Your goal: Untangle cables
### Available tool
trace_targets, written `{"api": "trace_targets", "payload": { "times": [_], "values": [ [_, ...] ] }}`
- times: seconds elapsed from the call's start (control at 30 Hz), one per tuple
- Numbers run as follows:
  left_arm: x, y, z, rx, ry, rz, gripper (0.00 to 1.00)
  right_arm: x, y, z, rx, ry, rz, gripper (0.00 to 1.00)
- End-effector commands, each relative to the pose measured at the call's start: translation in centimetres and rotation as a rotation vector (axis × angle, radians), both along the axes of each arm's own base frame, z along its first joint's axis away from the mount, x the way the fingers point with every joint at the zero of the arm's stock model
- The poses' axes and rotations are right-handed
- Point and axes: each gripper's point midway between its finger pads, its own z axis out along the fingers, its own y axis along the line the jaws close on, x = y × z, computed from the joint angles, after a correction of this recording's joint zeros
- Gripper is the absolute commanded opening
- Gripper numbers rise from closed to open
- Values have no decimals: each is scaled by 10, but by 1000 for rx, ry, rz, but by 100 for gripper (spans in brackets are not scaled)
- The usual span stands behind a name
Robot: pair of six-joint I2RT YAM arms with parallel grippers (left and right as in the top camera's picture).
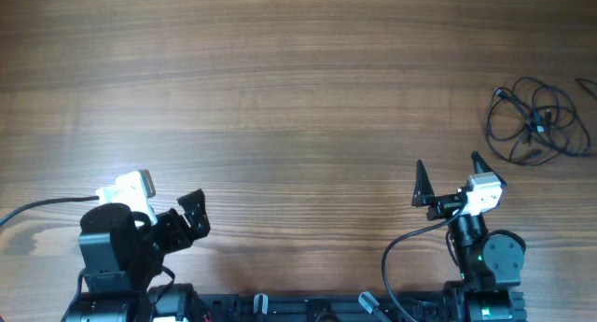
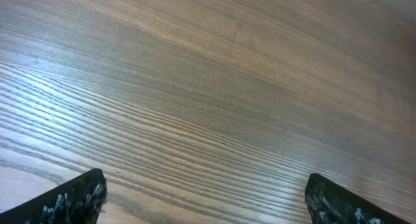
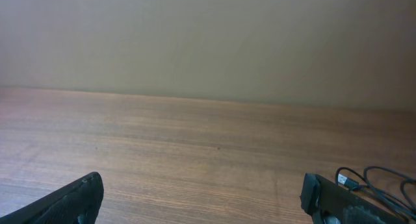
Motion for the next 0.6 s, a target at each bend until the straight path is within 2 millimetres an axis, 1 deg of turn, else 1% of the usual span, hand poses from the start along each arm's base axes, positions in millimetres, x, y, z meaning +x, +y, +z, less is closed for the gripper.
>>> {"api": "trace_targets", "payload": {
  "times": [0.0, 0.1, 0.17, 0.33, 0.47, 0.57],
  "values": [
    [0, -1, -2, 9, -1, -17, 100, -1, 2, 4, 15, -18, 13, 100],
    [0, -1, -2, 10, -1, -17, 100, -1, 2, 4, 15, -17, 13, 100],
    [0, 5, -2, 35, 3, 5, 100, -1, 2, 4, 15, -17, 13, 100],
    [0, 3, -4, 35, -20, -3, 100, -1, 2, 4, 15, -17, 13, 100],
    [5, 4, -14, 38, -72, -1, 100, -1, 2, 4, 15, -17, 13, 100],
    [9, 1, -25, 28, -124, -13, 100, -1, 2, 4, 15, -17, 13, 100]
  ]
}}
